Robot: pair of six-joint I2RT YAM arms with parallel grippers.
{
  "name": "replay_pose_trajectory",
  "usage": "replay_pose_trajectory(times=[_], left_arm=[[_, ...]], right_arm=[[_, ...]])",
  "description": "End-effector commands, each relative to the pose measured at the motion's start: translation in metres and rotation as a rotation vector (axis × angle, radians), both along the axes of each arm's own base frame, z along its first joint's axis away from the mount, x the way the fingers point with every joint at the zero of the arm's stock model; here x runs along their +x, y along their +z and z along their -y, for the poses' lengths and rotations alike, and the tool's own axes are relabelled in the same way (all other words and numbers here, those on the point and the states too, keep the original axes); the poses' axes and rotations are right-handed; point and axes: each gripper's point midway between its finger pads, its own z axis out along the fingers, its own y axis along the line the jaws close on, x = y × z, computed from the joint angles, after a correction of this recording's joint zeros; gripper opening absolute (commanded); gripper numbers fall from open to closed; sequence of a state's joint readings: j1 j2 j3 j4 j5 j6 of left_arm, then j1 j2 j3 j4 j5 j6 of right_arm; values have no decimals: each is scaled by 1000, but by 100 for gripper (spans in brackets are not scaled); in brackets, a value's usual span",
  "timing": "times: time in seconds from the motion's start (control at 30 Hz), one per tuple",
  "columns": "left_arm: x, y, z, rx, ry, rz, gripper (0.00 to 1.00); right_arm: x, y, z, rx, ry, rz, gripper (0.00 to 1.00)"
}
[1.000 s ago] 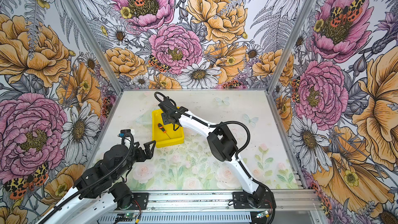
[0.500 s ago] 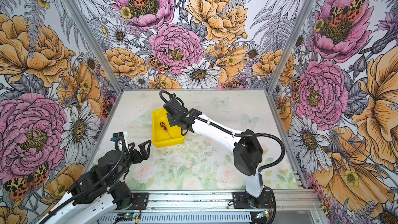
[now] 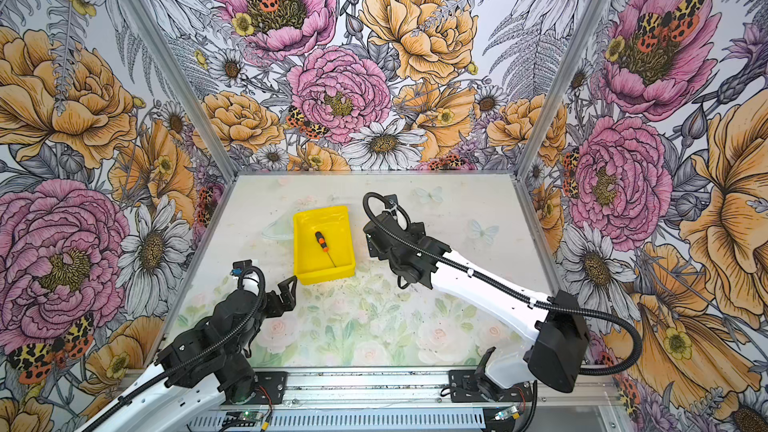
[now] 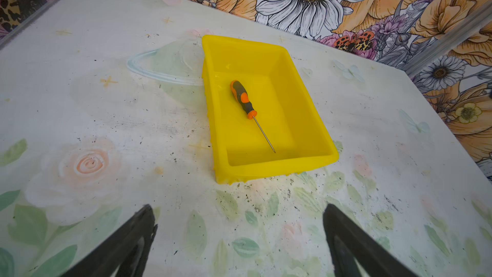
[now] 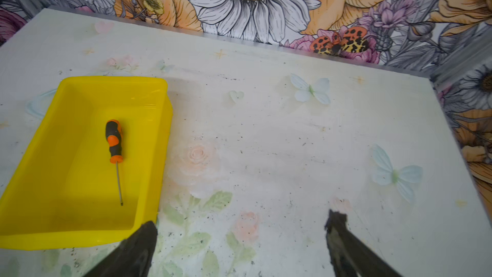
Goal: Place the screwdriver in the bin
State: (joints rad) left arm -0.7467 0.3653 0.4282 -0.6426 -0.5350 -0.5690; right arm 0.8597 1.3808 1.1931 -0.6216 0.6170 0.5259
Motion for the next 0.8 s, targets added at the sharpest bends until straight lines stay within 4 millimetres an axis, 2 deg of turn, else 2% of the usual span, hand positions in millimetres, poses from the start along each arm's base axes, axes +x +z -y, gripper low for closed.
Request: replay_pose_trajectory(times=[0.0,0.17,0.23,0.3,0.4,0.53,0.77], left_arm=[[16,8,-5,0,44,51,99],[45,6,-20,-16,138,39,99],[57,7,-34,-3,193,27,99],[68,8,-45,16,222,17,99],[83,10,-59,30,244,10,99],[97,13,-72,45,268,30,99],[111,13,-77,69,268,40,99]], right_arm=[[7,24,57,-11,-205,121,99],[16,16,119,-20,-353,107,99],[21,4,147,-3,-417,75,100],[26,-7,163,27,-448,41,99],[33,-22,178,54,-470,-1,100],[43,-30,187,62,-467,-26,99],[58,-47,201,105,-488,-49,94]])
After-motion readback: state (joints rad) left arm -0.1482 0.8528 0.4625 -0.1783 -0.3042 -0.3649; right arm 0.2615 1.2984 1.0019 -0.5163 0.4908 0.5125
